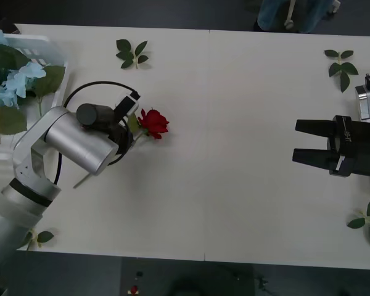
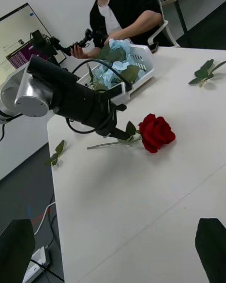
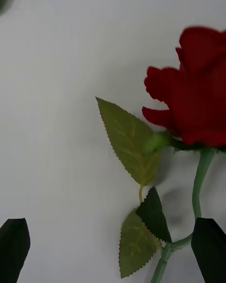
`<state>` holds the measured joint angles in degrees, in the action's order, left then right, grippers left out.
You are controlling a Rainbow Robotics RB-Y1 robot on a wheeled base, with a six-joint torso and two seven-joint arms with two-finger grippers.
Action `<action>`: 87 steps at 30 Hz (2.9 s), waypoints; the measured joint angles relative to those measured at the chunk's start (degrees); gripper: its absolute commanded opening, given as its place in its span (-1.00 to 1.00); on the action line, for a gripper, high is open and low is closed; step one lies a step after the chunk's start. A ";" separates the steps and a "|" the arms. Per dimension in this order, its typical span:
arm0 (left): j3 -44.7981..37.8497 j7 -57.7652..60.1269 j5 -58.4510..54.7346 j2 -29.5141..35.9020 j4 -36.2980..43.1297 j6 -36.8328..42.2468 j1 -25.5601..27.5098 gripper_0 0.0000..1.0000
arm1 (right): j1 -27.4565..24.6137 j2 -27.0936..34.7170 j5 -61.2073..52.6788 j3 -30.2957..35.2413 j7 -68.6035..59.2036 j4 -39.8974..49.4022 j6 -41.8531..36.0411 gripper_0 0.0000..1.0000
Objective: Put the red flowers into the right box and the blue flowers into the left box
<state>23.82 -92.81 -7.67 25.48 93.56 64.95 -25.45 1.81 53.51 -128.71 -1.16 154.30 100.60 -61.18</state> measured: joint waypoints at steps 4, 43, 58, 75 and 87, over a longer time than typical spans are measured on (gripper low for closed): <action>0.00 -1.06 -0.96 -1.19 -2.86 0.00 -0.39 1.00 | 0.00 0.00 0.00 0.00 0.00 0.01 0.03 1.00; 0.00 -12.34 -4.46 -6.96 -11.36 -1.70 -2.95 -1.00 | 0.00 0.00 0.00 0.00 0.00 0.04 0.68 1.00; -14.74 -12.31 -29.31 -6.96 3.71 5.52 -2.92 -1.00 | 0.00 0.00 0.00 0.00 0.00 0.09 0.66 1.00; -32.65 -12.11 -92.55 -6.95 -1.48 3.90 -2.85 -1.00 | 0.00 0.00 -0.02 -0.01 0.00 0.10 0.57 1.00; -9.75 -12.12 -99.22 -6.95 -1.16 -27.99 -1.21 -1.00 | 0.00 0.00 -3.20 -1.90 0.00 0.11 0.87 1.00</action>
<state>14.06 -104.93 -106.89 18.54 92.40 36.97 -26.66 1.81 53.51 -131.90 -3.06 154.30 100.71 -60.31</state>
